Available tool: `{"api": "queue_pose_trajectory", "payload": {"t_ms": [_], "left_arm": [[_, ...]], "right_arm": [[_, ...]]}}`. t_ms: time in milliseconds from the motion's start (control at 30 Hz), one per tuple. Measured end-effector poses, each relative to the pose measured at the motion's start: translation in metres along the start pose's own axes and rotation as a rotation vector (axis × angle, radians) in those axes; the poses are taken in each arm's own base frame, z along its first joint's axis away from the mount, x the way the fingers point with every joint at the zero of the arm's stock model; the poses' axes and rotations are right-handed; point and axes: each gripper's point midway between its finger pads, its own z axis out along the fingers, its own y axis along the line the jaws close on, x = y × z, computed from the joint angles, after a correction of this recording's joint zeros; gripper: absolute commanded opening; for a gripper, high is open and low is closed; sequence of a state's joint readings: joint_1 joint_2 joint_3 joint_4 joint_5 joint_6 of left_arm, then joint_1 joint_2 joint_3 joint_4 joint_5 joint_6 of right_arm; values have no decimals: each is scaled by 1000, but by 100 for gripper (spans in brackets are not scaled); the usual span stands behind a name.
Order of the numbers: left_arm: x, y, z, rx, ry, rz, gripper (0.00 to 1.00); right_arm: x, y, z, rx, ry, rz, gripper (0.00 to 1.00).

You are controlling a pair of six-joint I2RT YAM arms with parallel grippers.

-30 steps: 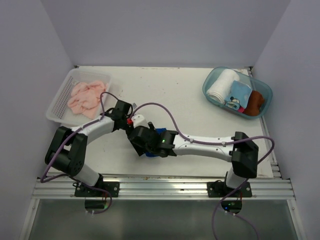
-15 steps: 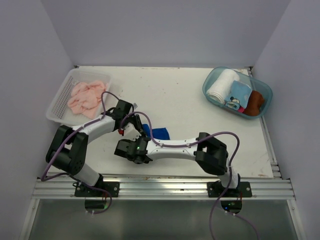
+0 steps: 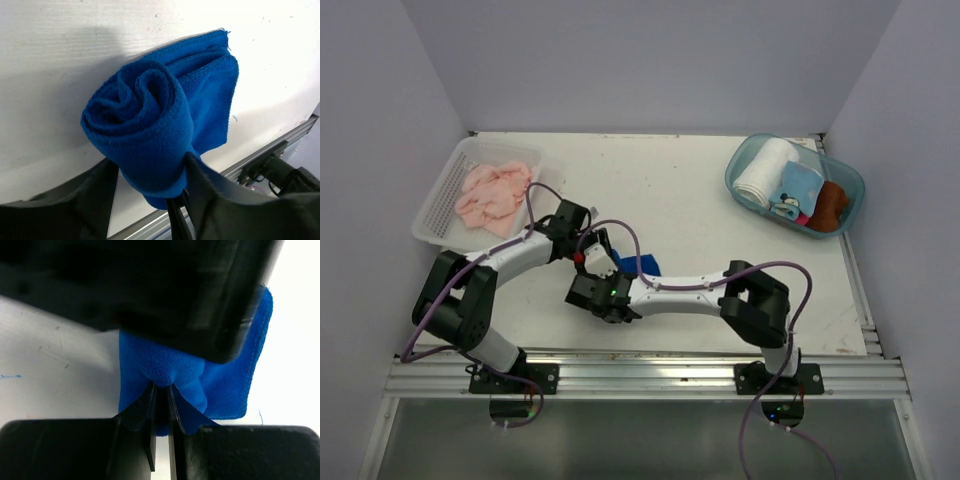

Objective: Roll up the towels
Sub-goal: Roll the towel

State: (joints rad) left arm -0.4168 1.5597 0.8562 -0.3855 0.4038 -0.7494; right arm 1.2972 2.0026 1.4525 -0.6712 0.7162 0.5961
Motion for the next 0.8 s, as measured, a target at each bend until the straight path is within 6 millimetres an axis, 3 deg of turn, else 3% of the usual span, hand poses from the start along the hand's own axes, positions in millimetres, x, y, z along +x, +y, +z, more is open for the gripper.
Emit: {"api": "queue_pose_trajectory", "payload": {"t_ms": [100,400,800], "left_arm": [[-2,-5,-1,7,-3,10,71],[-22,-28,-11,45,-48,37,73],[-21,-32,-12,69,-39,47,81]], "right_arm": [[1,-9,1,-78,19,121,8],[2,-32,5,-309,54,481,8],[5,-37,12,-588,82,810,7]]}}
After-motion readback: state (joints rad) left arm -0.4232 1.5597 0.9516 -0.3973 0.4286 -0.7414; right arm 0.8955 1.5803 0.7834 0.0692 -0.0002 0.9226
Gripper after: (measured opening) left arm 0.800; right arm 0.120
